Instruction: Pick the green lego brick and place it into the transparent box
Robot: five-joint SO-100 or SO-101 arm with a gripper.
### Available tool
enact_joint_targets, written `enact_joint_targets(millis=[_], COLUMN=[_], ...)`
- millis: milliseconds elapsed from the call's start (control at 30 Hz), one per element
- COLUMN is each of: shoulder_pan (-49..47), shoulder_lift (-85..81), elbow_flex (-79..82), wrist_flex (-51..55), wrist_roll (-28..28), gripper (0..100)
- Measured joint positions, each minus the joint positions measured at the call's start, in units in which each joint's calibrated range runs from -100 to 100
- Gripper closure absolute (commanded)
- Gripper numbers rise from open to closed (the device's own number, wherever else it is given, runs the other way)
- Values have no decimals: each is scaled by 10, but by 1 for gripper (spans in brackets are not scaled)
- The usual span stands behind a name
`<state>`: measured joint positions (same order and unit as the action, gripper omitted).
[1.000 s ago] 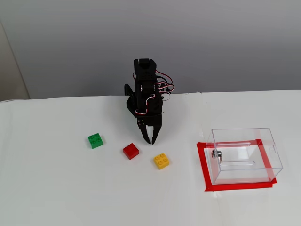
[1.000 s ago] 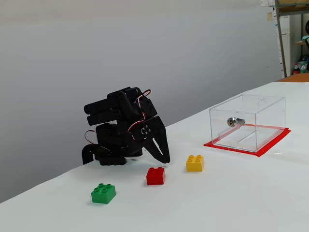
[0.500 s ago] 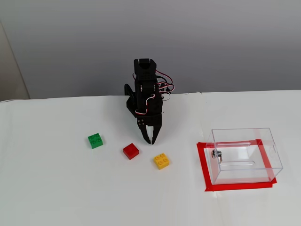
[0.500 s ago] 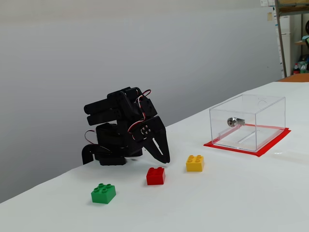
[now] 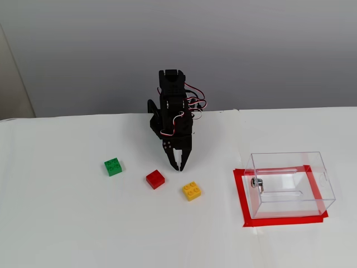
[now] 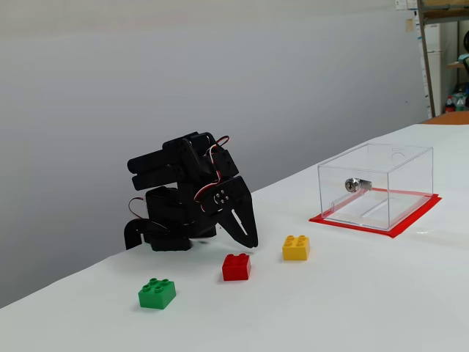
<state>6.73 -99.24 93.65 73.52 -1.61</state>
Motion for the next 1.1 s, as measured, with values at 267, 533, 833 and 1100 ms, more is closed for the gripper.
enact_joint_targets(millis=[267, 533, 833, 1100], shoulder_pan=[0, 0, 0, 0], shoulder_lift=[0, 0, 0, 0], elbow_flex=[0, 0, 0, -14], wrist_flex=[0, 0, 0, 6], wrist_roll=[0, 0, 0, 0], gripper=[99, 99, 99, 99])
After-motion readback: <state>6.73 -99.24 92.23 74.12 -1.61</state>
